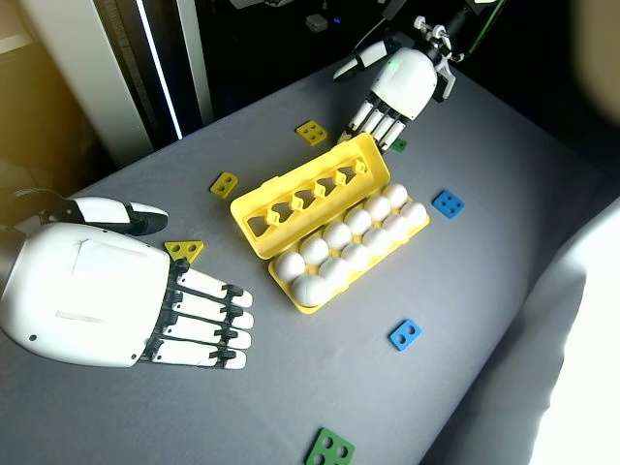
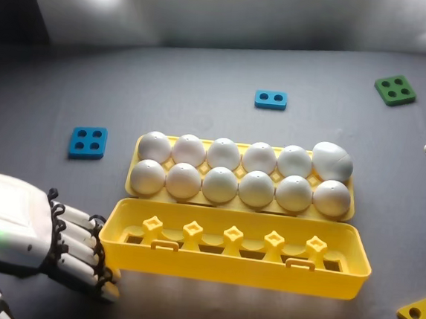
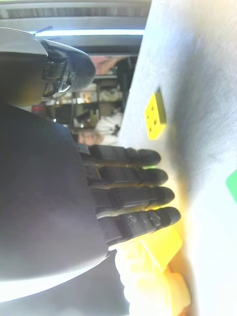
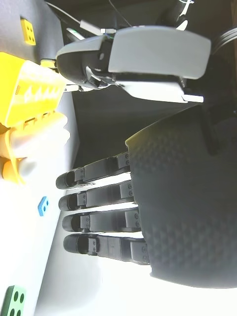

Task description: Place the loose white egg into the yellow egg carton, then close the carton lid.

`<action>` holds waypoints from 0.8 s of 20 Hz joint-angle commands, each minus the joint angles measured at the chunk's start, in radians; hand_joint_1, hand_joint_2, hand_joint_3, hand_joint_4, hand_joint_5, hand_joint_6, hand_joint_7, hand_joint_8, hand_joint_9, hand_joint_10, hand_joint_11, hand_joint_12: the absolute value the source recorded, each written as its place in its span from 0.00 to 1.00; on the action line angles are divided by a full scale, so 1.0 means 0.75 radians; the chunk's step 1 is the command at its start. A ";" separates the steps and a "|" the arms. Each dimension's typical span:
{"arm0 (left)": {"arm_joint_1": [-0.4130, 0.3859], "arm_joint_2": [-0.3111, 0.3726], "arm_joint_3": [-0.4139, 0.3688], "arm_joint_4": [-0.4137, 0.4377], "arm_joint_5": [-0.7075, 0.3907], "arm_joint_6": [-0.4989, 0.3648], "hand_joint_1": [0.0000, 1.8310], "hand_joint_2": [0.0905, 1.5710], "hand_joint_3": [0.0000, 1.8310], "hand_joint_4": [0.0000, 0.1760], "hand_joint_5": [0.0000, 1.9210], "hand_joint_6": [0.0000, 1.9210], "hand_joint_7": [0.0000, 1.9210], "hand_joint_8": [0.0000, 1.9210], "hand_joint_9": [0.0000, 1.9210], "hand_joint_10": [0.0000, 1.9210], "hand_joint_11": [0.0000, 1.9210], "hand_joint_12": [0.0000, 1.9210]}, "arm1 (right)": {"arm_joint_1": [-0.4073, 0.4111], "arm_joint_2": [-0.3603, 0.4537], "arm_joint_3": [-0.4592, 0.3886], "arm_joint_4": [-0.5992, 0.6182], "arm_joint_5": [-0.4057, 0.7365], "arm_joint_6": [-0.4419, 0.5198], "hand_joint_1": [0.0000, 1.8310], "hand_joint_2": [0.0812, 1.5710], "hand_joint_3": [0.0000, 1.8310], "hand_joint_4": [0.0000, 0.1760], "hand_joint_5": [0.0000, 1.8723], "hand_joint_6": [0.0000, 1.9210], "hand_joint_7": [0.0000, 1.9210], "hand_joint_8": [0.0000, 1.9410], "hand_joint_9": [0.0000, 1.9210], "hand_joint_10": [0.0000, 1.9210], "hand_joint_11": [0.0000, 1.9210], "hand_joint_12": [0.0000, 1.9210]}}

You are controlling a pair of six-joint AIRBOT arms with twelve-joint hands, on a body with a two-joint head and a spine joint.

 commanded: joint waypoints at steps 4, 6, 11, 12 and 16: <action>-0.037 0.006 0.030 -0.121 -0.074 -0.021 0.00 0.72 0.00 0.00 0.14 0.00 0.09 0.00 0.06 0.00 0.00 0.09 | 0.011 0.024 0.004 0.054 0.034 0.002 0.13 0.59 0.00 0.00 0.09 0.00 0.07 0.00 0.05 0.00 0.00 0.13; -0.053 0.000 0.051 -0.133 -0.074 -0.038 0.00 0.72 0.00 0.00 0.14 0.00 0.09 0.00 0.06 0.00 0.00 0.09 | 0.011 0.024 0.003 0.054 0.034 0.001 0.09 0.59 0.00 0.00 0.09 0.00 0.06 0.00 0.05 0.00 0.00 0.13; -0.094 -0.012 0.085 -0.152 -0.082 -0.064 0.00 0.71 0.00 0.00 0.14 0.00 0.10 0.00 0.07 0.00 0.00 0.13 | 0.011 0.025 -0.004 0.050 0.034 -0.008 0.13 0.59 0.00 0.00 0.09 0.00 0.07 0.00 0.05 0.00 0.00 0.12; -0.101 -0.014 0.091 -0.153 -0.083 -0.067 0.00 0.71 0.00 0.00 0.14 0.00 0.10 0.00 0.06 0.00 0.00 0.11 | 0.011 0.026 -0.005 0.049 0.034 -0.008 0.11 0.58 0.00 0.00 0.09 0.00 0.07 0.00 0.05 0.00 0.00 0.14; -0.138 -0.035 0.135 -0.172 -0.075 -0.072 0.00 0.71 0.00 0.00 0.13 0.00 0.09 0.00 0.06 0.00 0.00 0.09 | 0.010 0.028 -0.008 0.048 0.034 -0.009 0.12 0.58 0.00 0.00 0.10 0.00 0.08 0.00 0.06 0.00 0.00 0.16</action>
